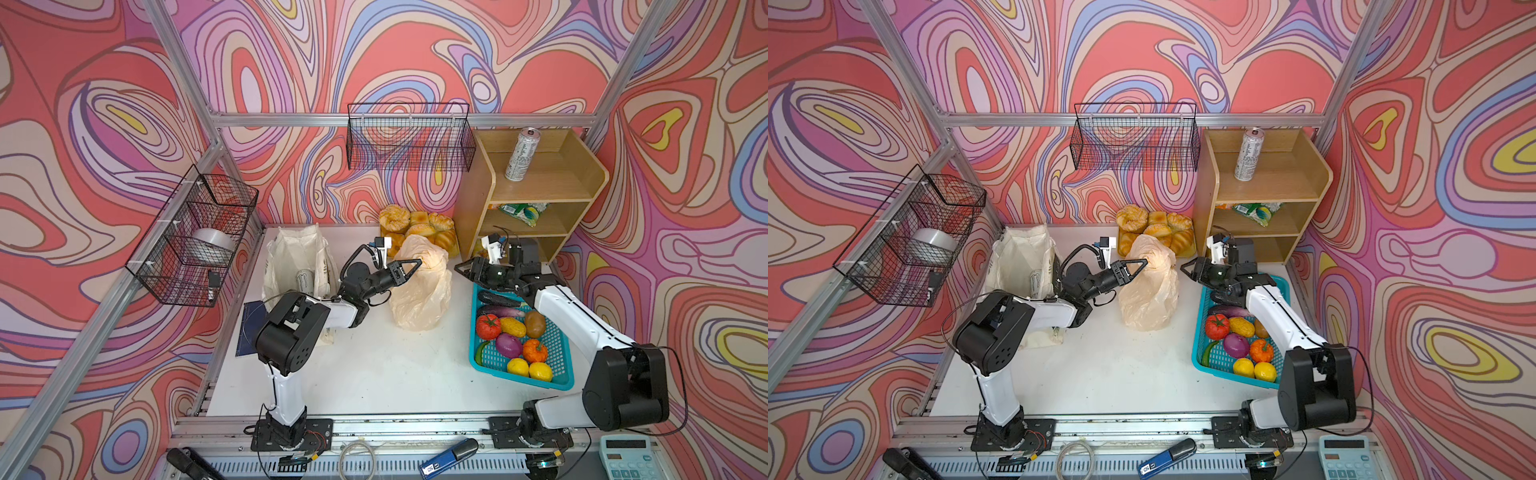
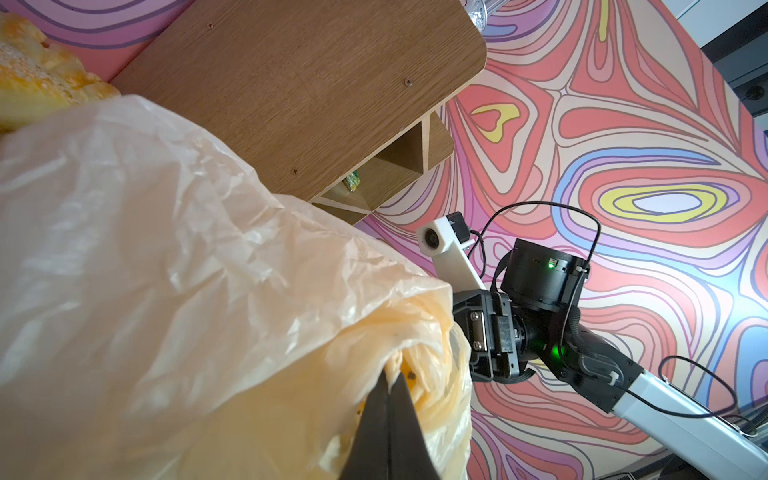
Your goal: Place the mixed food into the grocery bags and tie them
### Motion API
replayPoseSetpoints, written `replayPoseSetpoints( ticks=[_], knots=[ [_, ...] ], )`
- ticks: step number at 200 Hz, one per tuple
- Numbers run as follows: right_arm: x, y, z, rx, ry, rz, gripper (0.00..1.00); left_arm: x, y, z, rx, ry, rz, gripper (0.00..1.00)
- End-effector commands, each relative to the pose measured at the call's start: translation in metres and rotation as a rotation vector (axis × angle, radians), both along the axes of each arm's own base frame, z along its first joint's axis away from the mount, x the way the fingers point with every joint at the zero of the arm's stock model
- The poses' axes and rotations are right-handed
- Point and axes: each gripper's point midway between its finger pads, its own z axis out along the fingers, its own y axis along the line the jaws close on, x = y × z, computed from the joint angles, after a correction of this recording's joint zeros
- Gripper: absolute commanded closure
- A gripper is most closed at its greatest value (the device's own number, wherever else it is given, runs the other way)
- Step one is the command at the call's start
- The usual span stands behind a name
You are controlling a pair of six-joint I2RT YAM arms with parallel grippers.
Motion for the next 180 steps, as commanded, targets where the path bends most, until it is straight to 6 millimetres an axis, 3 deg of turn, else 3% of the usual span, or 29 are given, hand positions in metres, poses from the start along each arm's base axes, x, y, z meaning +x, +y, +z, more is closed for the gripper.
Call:
replayPoseSetpoints(
  ticks=[1,40,86,106,150,180],
  knots=[
    [-0.006,0.027,-0.002,-0.051,-0.011,0.079,0.48,-0.001,-0.004,0.003,-0.014,-0.034,-0.032,1.00],
    [-0.007,0.061,0.025,-0.072,-0.094,0.145,0.43,-0.003,-0.010,-0.003,-0.008,-0.023,-0.061,1.00],
    [-0.004,0.065,0.033,-0.098,-0.117,0.146,0.42,-0.006,-0.013,-0.008,-0.019,-0.012,-0.076,1.00],
    [-0.008,0.054,0.030,-0.145,-0.119,0.107,0.42,-0.006,-0.013,-0.011,-0.017,-0.007,-0.076,1.00],
    [-0.021,0.006,0.036,-0.142,-0.121,-0.027,0.41,-0.006,-0.013,-0.017,-0.013,-0.001,-0.076,1.00],
    [-0.031,-0.005,0.019,-0.129,-0.069,-0.050,0.43,-0.007,-0.013,-0.018,-0.012,-0.002,-0.077,1.00]
  ],
)
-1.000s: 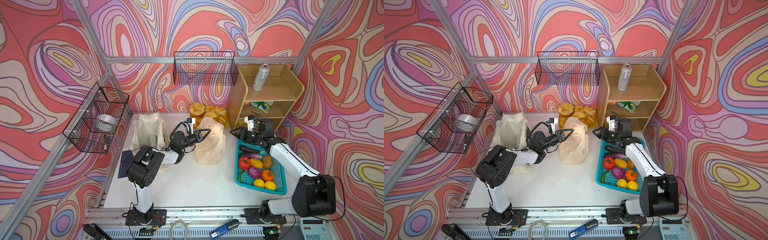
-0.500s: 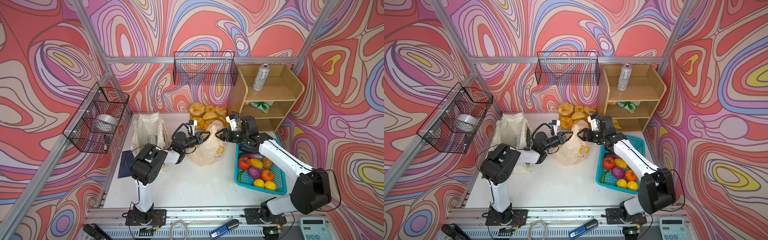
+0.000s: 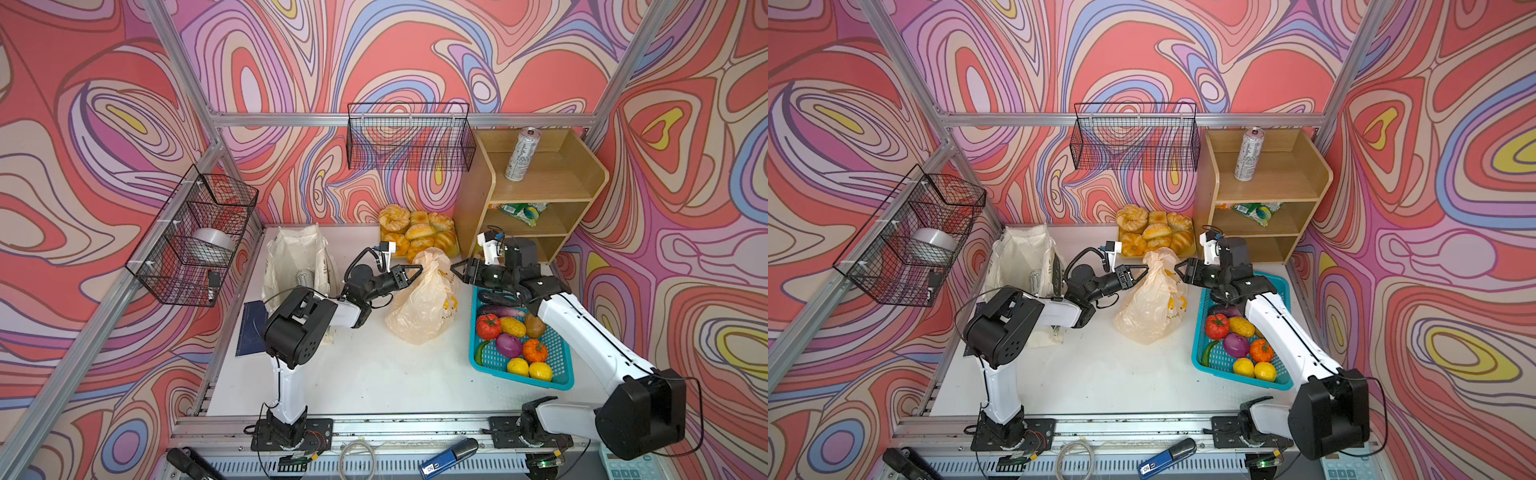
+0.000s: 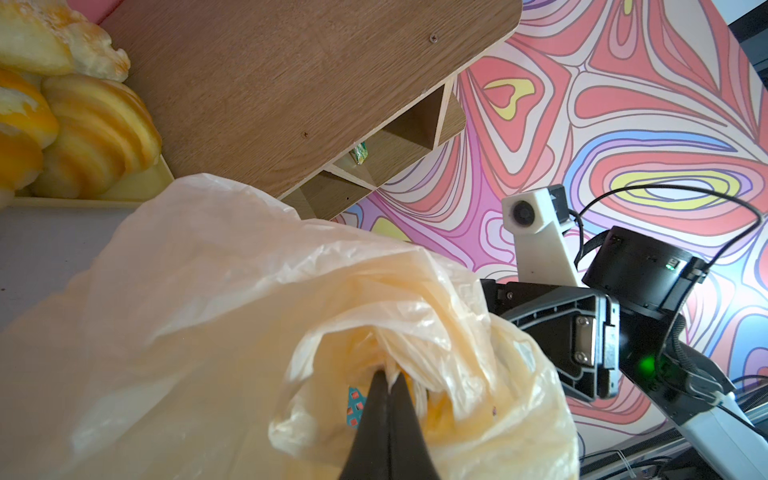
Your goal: Place the mixed food into the grocery bags and tie them
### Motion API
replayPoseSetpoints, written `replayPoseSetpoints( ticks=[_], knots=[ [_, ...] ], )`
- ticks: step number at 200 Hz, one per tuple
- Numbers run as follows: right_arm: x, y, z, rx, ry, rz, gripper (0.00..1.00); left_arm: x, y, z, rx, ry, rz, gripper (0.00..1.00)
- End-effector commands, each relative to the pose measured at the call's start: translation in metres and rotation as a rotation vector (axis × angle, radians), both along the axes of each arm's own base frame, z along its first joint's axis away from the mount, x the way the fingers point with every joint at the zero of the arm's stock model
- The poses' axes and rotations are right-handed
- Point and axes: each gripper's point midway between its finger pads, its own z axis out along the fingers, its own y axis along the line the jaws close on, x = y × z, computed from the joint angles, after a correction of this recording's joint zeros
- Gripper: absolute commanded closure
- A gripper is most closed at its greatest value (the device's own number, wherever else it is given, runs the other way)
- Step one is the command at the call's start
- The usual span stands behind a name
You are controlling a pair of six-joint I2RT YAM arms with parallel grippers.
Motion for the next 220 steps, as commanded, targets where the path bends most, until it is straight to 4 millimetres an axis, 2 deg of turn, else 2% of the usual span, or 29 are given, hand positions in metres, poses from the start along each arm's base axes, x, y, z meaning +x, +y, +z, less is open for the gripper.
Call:
replayPoseSetpoints(
  ticks=[1,34,61,93,160,170,177,207,220],
  knots=[
    [-0.010,-0.007,-0.020,0.004,0.061,-0.022,0.44,-0.004,-0.002,0.005,-0.027,-0.035,-0.022,1.00],
    [-0.018,0.011,-0.036,0.085,0.112,0.070,0.43,-0.004,-0.002,0.005,-0.026,-0.035,-0.023,1.00],
    [-0.017,0.025,-0.036,0.168,0.117,0.135,0.42,-0.004,-0.003,0.005,-0.026,-0.037,-0.025,1.00],
    [-0.013,0.035,-0.035,0.229,0.119,0.172,0.42,-0.003,-0.003,0.006,-0.026,-0.040,-0.024,1.00],
    [-0.016,0.046,-0.056,0.337,0.179,0.205,0.44,-0.003,-0.003,0.006,-0.026,-0.038,-0.025,1.00],
    [-0.017,0.047,-0.057,0.352,0.185,0.206,0.48,-0.003,-0.003,0.007,-0.027,-0.039,-0.024,1.00],
    [-0.017,0.047,-0.057,0.357,0.184,0.206,0.55,-0.003,-0.003,0.007,-0.027,-0.040,-0.023,1.00],
    [-0.015,0.046,-0.059,0.362,0.186,0.190,1.00,-0.002,-0.003,0.009,-0.031,-0.043,-0.022,1.00],
    [-0.011,0.043,-0.060,0.349,0.183,0.165,1.00,-0.002,-0.003,0.013,-0.035,-0.045,-0.019,1.00]
  ],
)
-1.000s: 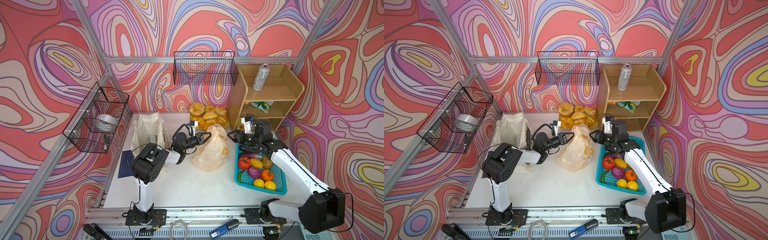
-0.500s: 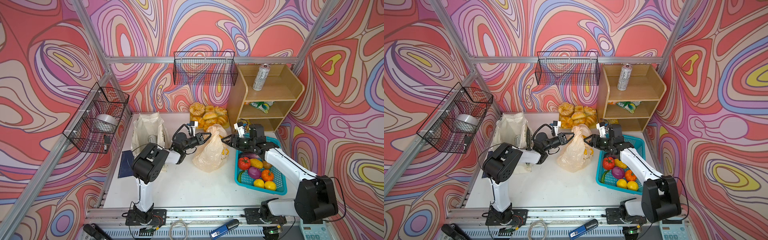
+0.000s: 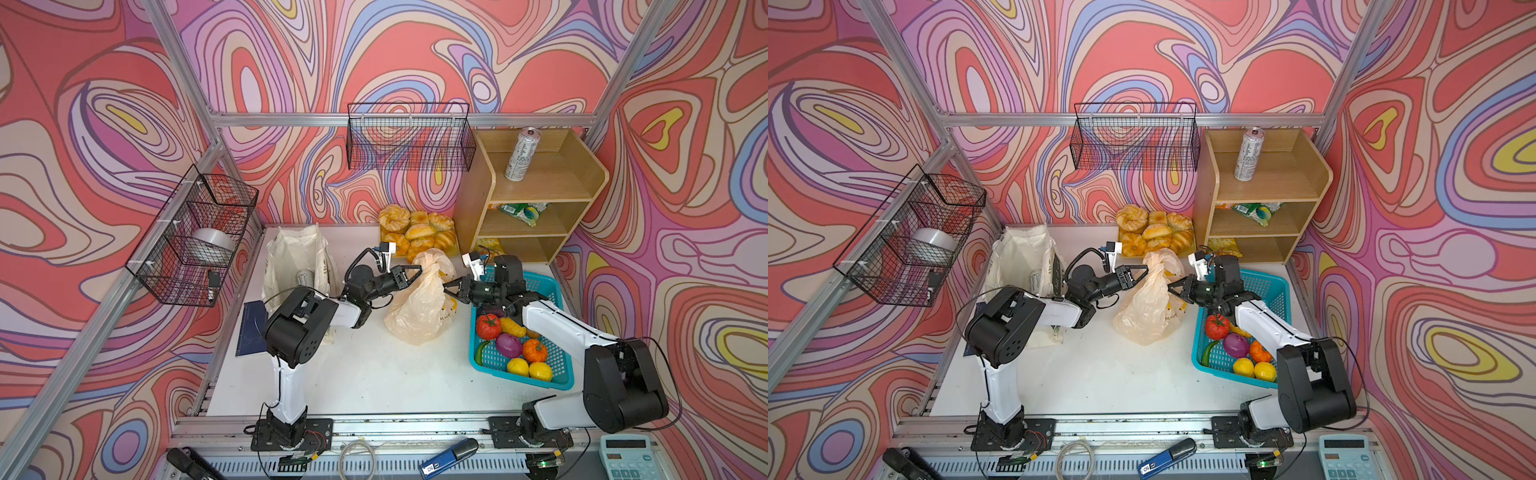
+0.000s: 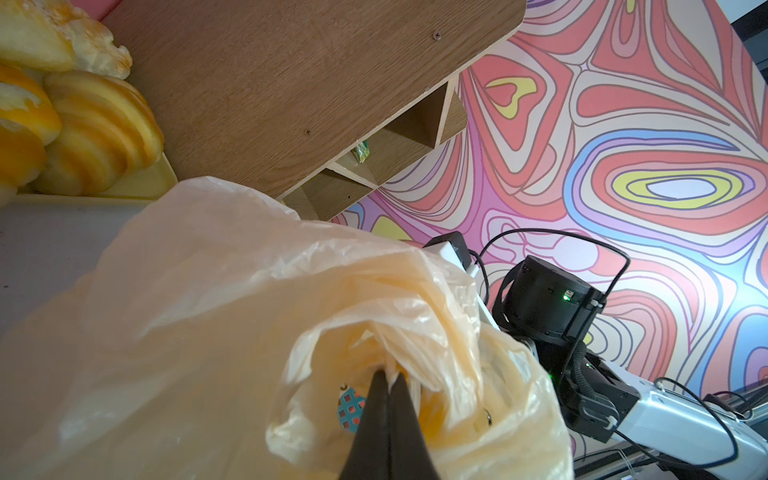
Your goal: Place the mixed food into the grocery bags and tie them
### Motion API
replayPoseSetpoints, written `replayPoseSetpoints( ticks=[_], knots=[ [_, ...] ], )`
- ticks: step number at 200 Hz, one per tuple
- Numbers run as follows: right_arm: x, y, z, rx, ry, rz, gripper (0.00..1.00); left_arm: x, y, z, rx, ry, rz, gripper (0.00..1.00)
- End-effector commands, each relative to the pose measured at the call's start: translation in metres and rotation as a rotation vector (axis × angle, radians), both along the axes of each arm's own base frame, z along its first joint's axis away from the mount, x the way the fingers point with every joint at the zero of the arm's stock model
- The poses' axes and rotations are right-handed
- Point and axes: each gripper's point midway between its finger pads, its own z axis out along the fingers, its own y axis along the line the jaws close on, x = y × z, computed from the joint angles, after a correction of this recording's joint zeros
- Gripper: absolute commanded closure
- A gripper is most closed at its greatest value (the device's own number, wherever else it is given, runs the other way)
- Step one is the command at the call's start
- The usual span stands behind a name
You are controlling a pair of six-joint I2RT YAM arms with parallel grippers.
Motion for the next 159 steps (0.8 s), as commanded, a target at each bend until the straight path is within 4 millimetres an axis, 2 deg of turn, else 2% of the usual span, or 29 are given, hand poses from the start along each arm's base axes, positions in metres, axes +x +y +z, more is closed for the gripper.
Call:
replayPoseSetpoints(
  ticks=[1,17,51,64,87,117,129,159],
  knots=[
    [0.006,-0.002,0.000,0.002,-0.012,-0.022,1.00,-0.002,-0.002,0.016,-0.037,-0.048,-0.018,1.00],
    [0.015,-0.021,-0.002,-0.034,-0.008,-0.104,1.00,-0.001,0.001,0.027,-0.053,-0.058,-0.010,1.00],
    [0.037,-0.099,-0.007,-0.132,0.033,-0.409,1.00,0.010,0.028,0.055,-0.110,-0.072,0.047,1.00],
    [0.040,-0.120,-0.007,-0.146,0.042,-0.485,1.00,0.014,0.041,0.064,-0.117,-0.086,0.072,1.00],
    [0.042,-0.129,-0.006,-0.158,0.042,-0.518,1.00,0.019,0.056,0.072,-0.126,-0.095,0.102,1.00],
    [0.044,-0.129,-0.003,-0.149,0.037,-0.531,1.00,0.024,0.061,0.071,-0.130,-0.082,0.118,1.00],
    [0.045,-0.140,-0.003,-0.176,0.034,-0.578,1.00,0.025,0.065,0.073,-0.134,-0.085,0.133,1.00],
    [0.045,-0.178,-0.008,-0.200,0.067,-0.723,1.00,0.039,0.102,0.082,-0.149,-0.096,0.245,1.00]
  ],
)
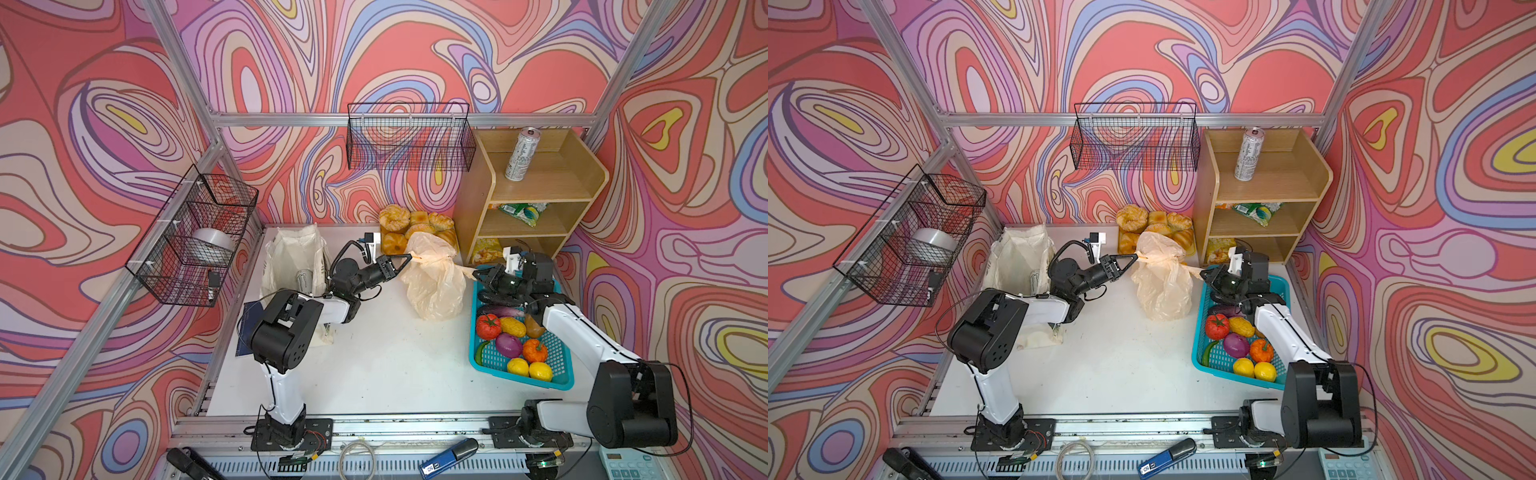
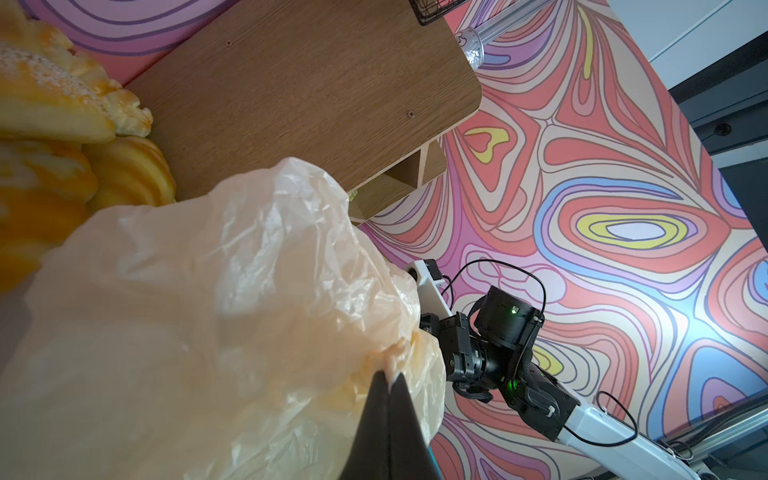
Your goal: Place the mixed food into the grocery bags and tie them
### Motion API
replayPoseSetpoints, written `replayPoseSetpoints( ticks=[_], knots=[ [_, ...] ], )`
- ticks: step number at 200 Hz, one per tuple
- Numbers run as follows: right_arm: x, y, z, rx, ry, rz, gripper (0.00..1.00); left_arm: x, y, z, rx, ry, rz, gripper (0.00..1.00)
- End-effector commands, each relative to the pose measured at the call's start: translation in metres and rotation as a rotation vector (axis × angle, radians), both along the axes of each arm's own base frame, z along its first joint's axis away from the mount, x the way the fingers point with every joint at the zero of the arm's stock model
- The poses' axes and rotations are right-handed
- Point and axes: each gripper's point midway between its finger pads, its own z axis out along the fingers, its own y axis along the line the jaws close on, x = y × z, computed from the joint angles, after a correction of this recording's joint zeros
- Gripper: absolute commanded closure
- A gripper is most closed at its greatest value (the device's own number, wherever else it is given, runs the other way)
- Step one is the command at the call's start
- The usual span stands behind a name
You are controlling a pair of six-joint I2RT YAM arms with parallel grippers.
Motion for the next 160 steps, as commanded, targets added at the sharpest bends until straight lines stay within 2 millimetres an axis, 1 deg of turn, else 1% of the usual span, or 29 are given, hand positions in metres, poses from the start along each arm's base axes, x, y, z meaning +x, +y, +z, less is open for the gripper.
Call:
replayPoseSetpoints(
  ticks=[1,19,37,49,65,74,83,97,106,116,126,133,144,160],
  knots=[
    [0.004,-0.067,-0.016,-0.085,0.066,-0.280,1.00,0.021,0.056,0.050,-0.084,-0.116,0.183,1.00],
    [0.004,-0.084,-0.023,-0.081,0.086,-0.345,1.00,0.024,0.066,0.056,-0.093,-0.122,0.204,1.00],
    [0.004,-0.090,-0.029,-0.076,0.101,-0.381,1.00,0.025,0.071,0.059,-0.096,-0.125,0.214,1.00],
    [0.003,-0.096,-0.031,-0.073,0.100,-0.409,1.00,0.028,0.077,0.056,-0.093,-0.112,0.238,1.00],
    [0.004,-0.096,-0.033,-0.055,0.106,-0.412,1.00,0.032,0.075,0.052,-0.087,-0.088,0.234,1.00],
    [0.003,-0.100,-0.033,-0.057,0.109,-0.434,1.00,0.034,0.077,0.050,-0.094,-0.083,0.241,1.00],
    [0.001,-0.109,-0.035,-0.060,0.118,-0.470,1.00,0.037,0.086,0.047,-0.093,-0.074,0.273,1.00],
    [-0.006,-0.127,-0.044,-0.047,0.151,-0.527,1.00,0.043,0.110,0.041,-0.096,-0.059,0.353,1.00],
    [-0.011,-0.137,-0.052,-0.032,0.173,-0.564,1.00,0.045,0.116,0.038,-0.091,-0.052,0.375,1.00],
    [-0.014,-0.143,-0.057,-0.011,0.184,-0.581,1.00,0.047,0.111,0.036,-0.080,-0.044,0.355,1.00],
    [-0.014,-0.142,-0.060,0.007,0.186,-0.572,1.00,0.046,0.104,0.036,-0.076,-0.043,0.326,1.00],
    [-0.012,-0.140,-0.059,0.018,0.176,-0.560,1.00,0.046,0.100,0.035,-0.073,-0.043,0.314,1.00],
    [-0.007,-0.132,-0.051,0.049,0.141,-0.517,1.00,0.046,0.090,0.036,-0.059,-0.048,0.281,1.00],
    [0.003,-0.118,-0.033,0.069,0.083,-0.423,1.00,0.044,0.072,0.038,-0.024,-0.063,0.223,1.00]
  ],
)
